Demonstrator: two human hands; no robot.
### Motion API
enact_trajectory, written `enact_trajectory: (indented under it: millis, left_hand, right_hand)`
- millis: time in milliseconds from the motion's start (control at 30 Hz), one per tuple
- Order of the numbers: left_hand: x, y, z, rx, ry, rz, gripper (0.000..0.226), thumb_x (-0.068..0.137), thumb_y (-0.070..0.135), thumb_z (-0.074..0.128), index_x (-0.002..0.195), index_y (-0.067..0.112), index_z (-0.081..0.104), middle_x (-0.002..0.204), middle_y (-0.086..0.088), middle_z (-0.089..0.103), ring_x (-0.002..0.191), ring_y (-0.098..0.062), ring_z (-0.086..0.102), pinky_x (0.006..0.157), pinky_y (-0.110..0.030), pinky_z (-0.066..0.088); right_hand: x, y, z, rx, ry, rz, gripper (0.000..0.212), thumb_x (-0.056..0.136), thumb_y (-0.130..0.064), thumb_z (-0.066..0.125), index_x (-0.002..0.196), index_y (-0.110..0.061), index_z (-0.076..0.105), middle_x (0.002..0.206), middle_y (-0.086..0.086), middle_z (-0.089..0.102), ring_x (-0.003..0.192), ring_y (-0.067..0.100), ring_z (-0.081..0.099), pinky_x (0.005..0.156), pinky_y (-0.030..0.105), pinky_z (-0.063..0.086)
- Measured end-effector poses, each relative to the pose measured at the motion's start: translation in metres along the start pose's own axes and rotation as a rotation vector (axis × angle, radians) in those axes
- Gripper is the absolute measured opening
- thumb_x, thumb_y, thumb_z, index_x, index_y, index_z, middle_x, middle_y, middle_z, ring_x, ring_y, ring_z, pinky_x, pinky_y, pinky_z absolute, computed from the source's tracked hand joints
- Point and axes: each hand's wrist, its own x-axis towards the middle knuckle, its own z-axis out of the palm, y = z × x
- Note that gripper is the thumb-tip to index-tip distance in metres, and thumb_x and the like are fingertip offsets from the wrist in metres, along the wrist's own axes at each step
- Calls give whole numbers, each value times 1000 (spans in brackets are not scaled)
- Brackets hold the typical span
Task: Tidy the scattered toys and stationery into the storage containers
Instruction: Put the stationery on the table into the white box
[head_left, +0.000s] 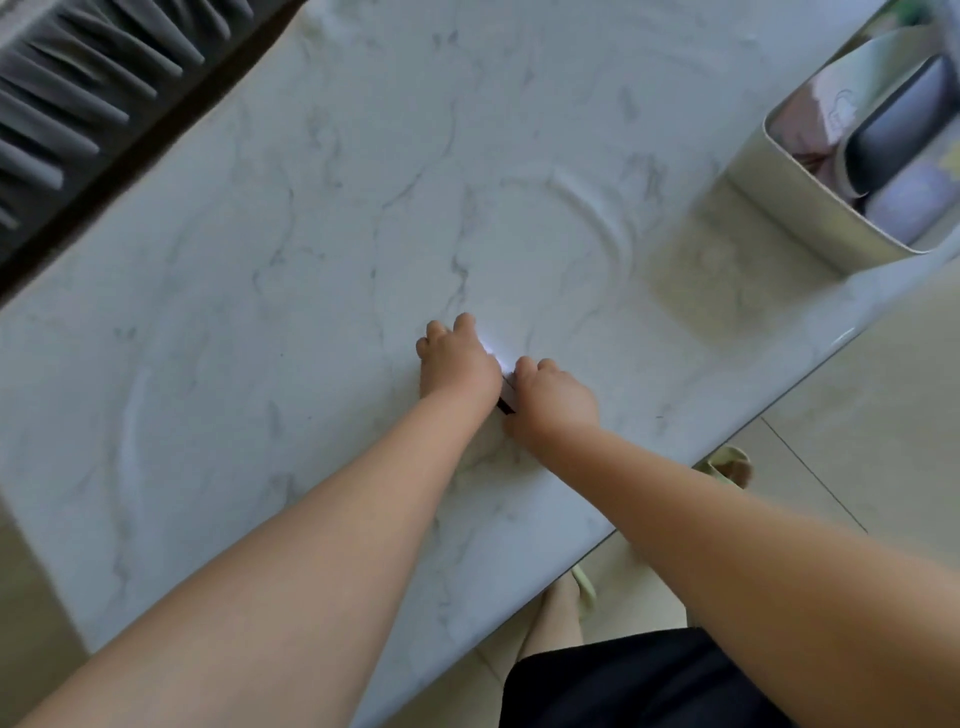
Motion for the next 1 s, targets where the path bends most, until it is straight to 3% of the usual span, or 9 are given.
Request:
enact_trajectory:
  millis: [200, 367, 500, 600, 700, 800, 900, 1000]
  left_hand:
    - [7, 72, -13, -203, 21, 52, 51, 101, 33, 39, 148, 19, 26, 144, -12, 40, 128, -31, 44, 99, -38, 38]
    - [-4, 167, -14, -413, -73, 308, 42, 101, 42, 32, 139, 26, 43, 125, -5, 63, 112, -26, 60, 96, -39, 47]
    - [-9, 247, -17, -531, -39, 397, 38, 102, 40, 33, 132, 26, 51, 123, 1, 63, 108, -20, 60, 93, -33, 49]
    - [-6, 294, -14, -485, -64, 476, 36, 102, 33, 36, 133, 23, 51, 123, 2, 63, 108, -17, 61, 91, -28, 47]
    - [9, 335, 1, -408, -81, 528, 37, 101, 22, 40, 135, 22, 53, 130, 0, 61, 118, -17, 57, 98, -26, 44]
    - [26, 364, 14, -283, -13, 544, 42, 96, 16, 43, 137, 23, 51, 136, -5, 56, 127, -23, 49, 104, -33, 41]
    - [39, 373, 22, -57, 51, 530, 48, 91, 5, 38, 134, 24, 51, 137, -8, 48, 130, -28, 34, 102, -34, 36]
    - [48, 378, 30, 11, 52, 517, 54, 88, 2, 37, 136, 25, 49, 137, -5, 48, 128, -27, 31, 101, -34, 36]
  right_hand:
    - [14, 51, -84, 230, 151, 129, 37, 80, -31, 64, 109, -15, 47, 104, 4, 54, 77, 26, 52, 57, 29, 33]
    - [18, 100, -173, 480, 343, 171, 36, 79, -38, 64, 104, -16, 51, 94, 1, 62, 80, 25, 62, 63, 33, 47]
    - [26, 145, -225, 671, 498, 249, 35, 83, -39, 62, 104, -15, 48, 91, 0, 60, 84, 23, 62, 71, 35, 50]
    - [43, 187, -253, 747, 569, 340, 38, 81, -41, 63, 99, -14, 44, 86, 1, 57, 85, 27, 65, 75, 43, 55]
    - [68, 222, -278, 715, 525, 396, 44, 77, -48, 66, 94, -12, 46, 78, 5, 57, 77, 26, 65, 61, 39, 55]
    - [91, 244, -293, 831, 446, 397, 52, 77, -54, 70, 94, -11, 46, 77, 12, 58, 76, 32, 70, 70, 46, 60]
    - [99, 252, -295, 881, 423, 353, 62, 81, -50, 70, 115, -3, 48, 102, 15, 61, 93, 34, 67, 82, 48, 56]
    - [95, 265, -295, 837, 441, 339, 50, 86, -43, 65, 122, -13, 47, 110, 7, 63, 98, 30, 65, 87, 47, 53]
